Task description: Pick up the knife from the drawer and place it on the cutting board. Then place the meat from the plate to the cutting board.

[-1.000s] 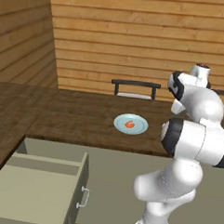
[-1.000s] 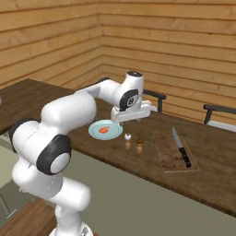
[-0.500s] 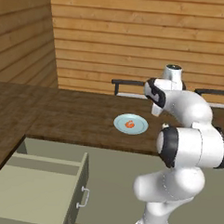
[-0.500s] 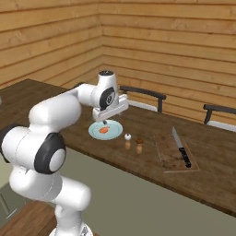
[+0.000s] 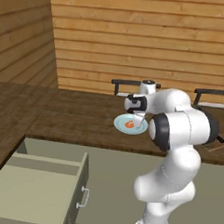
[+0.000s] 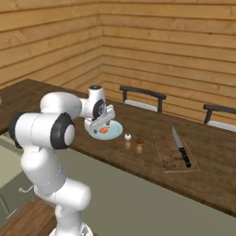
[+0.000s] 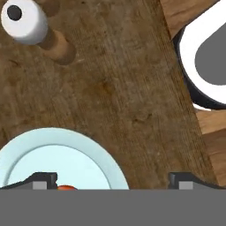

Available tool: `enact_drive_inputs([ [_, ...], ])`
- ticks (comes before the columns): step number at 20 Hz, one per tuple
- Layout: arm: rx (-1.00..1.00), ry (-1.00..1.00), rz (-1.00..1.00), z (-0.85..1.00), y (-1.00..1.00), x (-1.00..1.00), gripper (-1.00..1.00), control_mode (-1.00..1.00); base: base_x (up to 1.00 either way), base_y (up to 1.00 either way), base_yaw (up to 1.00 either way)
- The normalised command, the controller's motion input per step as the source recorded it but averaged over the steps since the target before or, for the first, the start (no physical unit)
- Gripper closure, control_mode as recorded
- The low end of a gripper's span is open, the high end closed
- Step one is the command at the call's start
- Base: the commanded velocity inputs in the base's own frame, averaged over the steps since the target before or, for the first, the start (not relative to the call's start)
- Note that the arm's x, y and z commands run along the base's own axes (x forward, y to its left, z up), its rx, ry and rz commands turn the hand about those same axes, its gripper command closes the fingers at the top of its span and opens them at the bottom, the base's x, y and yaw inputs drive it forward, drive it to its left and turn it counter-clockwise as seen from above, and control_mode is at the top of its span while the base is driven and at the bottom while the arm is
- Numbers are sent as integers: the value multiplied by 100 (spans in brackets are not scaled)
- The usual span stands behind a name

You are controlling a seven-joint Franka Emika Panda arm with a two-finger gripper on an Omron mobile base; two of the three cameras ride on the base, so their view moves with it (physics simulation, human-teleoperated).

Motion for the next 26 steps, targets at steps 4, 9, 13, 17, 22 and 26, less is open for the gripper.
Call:
enact_drive_inputs([
  [4, 0, 8, -15, -49, 32, 40, -100, -100, 0, 0, 0],
  [9, 0, 1, -21, -11, 20, 32, -100, -100, 0, 0, 0],
  [13, 0, 3, -19, -29, 47, 20, -100, -100, 0, 0, 0],
  [17, 0, 0, -16, -30, 47, 19, -100, -100, 0, 0, 0],
  [22, 0, 0, -15, -16, 37, 31, -100, -100, 0, 0, 0],
  [26, 0, 0, -13, -30, 24, 36, -100, -100, 0, 0, 0],
])
